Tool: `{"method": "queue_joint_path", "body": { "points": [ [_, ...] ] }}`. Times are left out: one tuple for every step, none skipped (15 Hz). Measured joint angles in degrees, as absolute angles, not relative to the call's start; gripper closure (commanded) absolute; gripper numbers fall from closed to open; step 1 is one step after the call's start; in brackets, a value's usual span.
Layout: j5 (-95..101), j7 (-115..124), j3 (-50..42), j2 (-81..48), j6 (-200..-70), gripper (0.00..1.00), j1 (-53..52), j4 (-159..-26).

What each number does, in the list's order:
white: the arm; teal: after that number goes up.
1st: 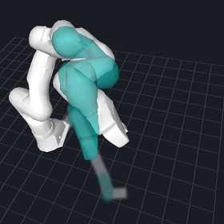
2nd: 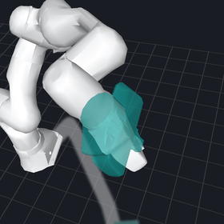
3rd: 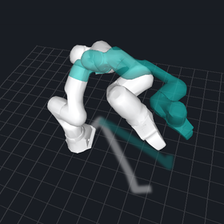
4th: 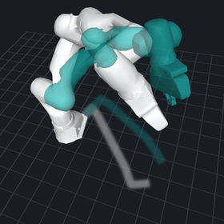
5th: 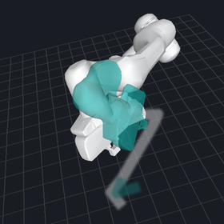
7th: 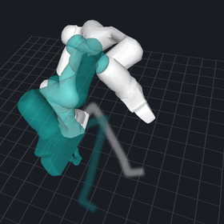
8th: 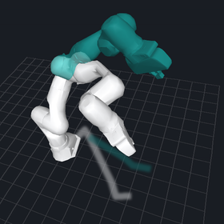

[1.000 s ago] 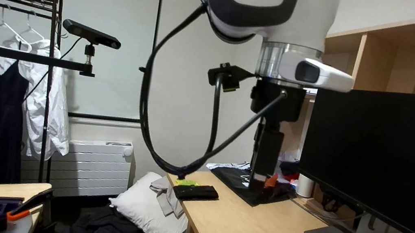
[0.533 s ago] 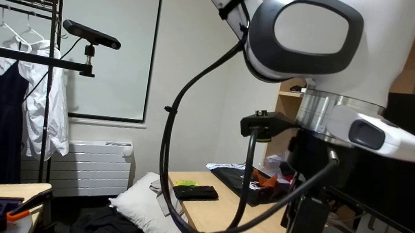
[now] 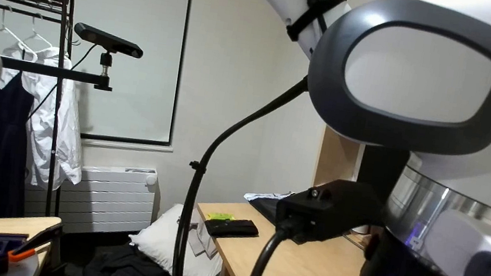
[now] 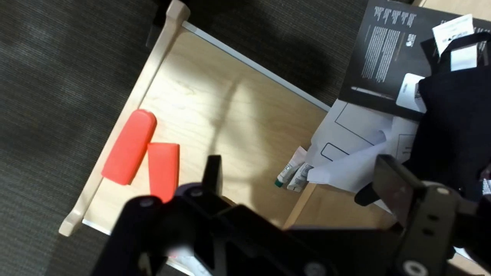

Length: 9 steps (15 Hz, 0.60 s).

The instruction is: Pick the object on the drawer tray and put it on the counter

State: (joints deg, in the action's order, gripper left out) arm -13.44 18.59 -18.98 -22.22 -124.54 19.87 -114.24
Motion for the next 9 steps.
{"method": "queue_joint_path", "body": {
  "points": [
    [-13.44, 18.59, -18.89, -22.23, -124.55, 0.00, 19.76, -114.24],
    [-13.44, 18.60, -18.84, -22.23, -124.55, 0.00, 19.46, -114.24],
    [-13.44, 18.60, -18.81, -22.23, -124.55, 0.00, 19.23, -114.24],
    [-13.44, 18.60, -18.77, -22.23, -124.55, 0.00, 19.21, -114.24],
    [-13.44, 18.69, -18.77, -22.23, -124.65, 0.00, 19.20, -114.24],
    [-13.56, 19.38, -18.78, -22.30, -124.66, 0.00, 19.23, -114.27],
    [-14.09, 20.77, -18.82, -22.54, -124.66, 0.00, 19.27, -114.33],
    [-15.00, 22.73, -18.90, -23.02, -124.65, 0.00, 19.31, -114.43],
    [-15.98, 24.68, -19.06, -23.80, -124.65, 0.00, 19.41, -114.51]
  ]
}}
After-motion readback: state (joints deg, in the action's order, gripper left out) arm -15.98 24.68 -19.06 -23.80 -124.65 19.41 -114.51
